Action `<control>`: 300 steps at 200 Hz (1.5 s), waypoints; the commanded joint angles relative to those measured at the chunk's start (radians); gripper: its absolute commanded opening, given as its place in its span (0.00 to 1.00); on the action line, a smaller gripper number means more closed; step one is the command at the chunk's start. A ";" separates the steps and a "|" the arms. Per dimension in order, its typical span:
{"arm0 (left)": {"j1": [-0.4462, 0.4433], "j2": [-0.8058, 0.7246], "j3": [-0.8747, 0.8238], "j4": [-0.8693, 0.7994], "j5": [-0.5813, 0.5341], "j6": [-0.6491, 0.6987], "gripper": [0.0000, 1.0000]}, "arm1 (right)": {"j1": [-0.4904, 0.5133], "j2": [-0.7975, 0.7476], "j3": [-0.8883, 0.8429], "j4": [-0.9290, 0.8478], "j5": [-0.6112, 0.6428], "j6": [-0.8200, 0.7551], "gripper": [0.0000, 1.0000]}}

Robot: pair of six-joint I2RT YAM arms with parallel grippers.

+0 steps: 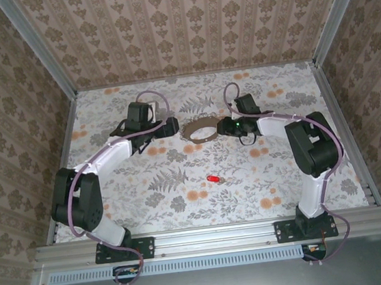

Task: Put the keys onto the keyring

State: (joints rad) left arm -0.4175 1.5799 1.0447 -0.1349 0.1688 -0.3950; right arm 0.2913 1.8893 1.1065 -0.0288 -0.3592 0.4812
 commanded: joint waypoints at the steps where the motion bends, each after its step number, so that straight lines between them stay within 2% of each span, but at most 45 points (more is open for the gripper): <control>1: 0.003 0.011 0.008 0.021 0.032 -0.027 0.97 | 0.004 0.036 0.052 -0.070 0.041 -0.040 0.37; 105: 0.018 0.005 0.006 0.034 0.040 -0.041 0.97 | 0.012 0.103 0.100 -0.083 0.035 -0.052 0.35; 300: 0.026 0.010 -0.001 0.052 0.047 -0.052 0.97 | 0.015 0.164 0.185 -0.118 0.069 -0.079 0.24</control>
State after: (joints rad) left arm -0.3965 1.5799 1.0447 -0.1036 0.2005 -0.4274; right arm 0.2993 2.0296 1.2579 -0.1181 -0.3164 0.4179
